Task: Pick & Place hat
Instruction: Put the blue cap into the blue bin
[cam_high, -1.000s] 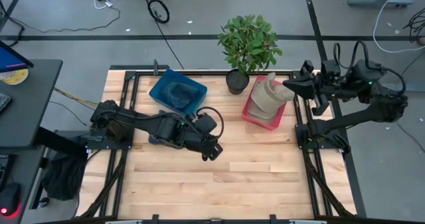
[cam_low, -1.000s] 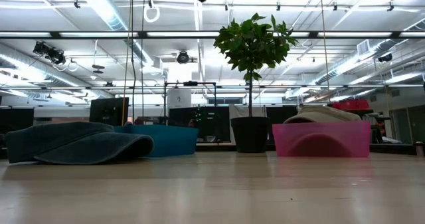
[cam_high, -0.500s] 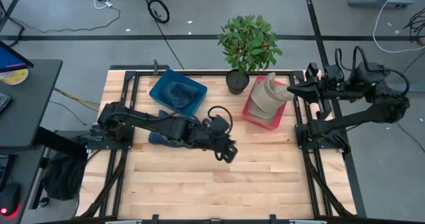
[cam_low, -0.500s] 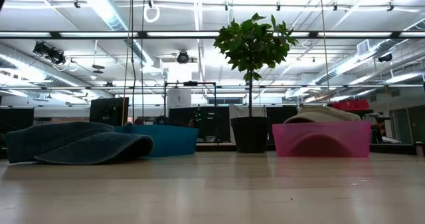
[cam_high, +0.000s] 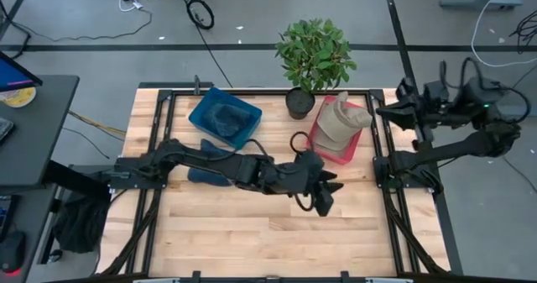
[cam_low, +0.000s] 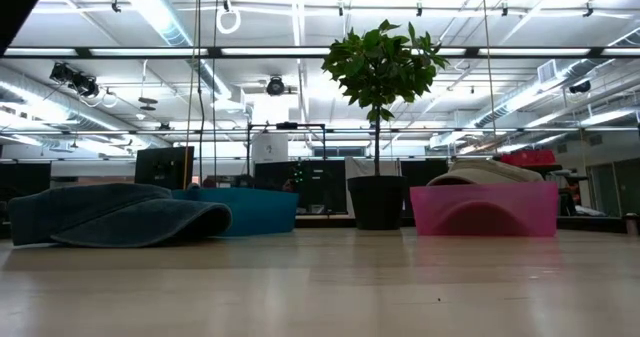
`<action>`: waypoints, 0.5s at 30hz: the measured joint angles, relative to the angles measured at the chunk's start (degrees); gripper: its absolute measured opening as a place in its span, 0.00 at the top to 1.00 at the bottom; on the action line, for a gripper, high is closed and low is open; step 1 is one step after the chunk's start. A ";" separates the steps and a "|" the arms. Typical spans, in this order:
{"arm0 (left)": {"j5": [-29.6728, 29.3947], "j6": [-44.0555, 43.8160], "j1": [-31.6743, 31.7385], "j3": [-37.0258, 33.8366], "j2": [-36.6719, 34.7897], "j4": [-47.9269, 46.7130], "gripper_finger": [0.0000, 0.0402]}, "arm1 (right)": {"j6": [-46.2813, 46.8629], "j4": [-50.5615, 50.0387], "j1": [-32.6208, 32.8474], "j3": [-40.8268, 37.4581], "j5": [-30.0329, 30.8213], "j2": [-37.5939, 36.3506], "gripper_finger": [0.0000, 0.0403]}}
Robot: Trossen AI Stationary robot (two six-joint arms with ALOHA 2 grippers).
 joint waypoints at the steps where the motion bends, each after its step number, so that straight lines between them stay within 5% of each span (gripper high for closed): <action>1: -1.30 -1.69 -0.03 -1.34 -0.54 -2.52 0.60 | 0.02 -0.09 0.00 0.00 0.00 -0.59 0.99; 8: -8.11 -8.68 -0.16 1.94 -1.33 -21.11 0.67 | 0.42 -1.90 0.00 0.00 0.18 -3.45 0.99; 15: -4.21 -11.98 1.64 1.50 -1.11 -39.76 0.71 | 0.17 -3.55 0.00 0.00 0.22 -3.48 0.99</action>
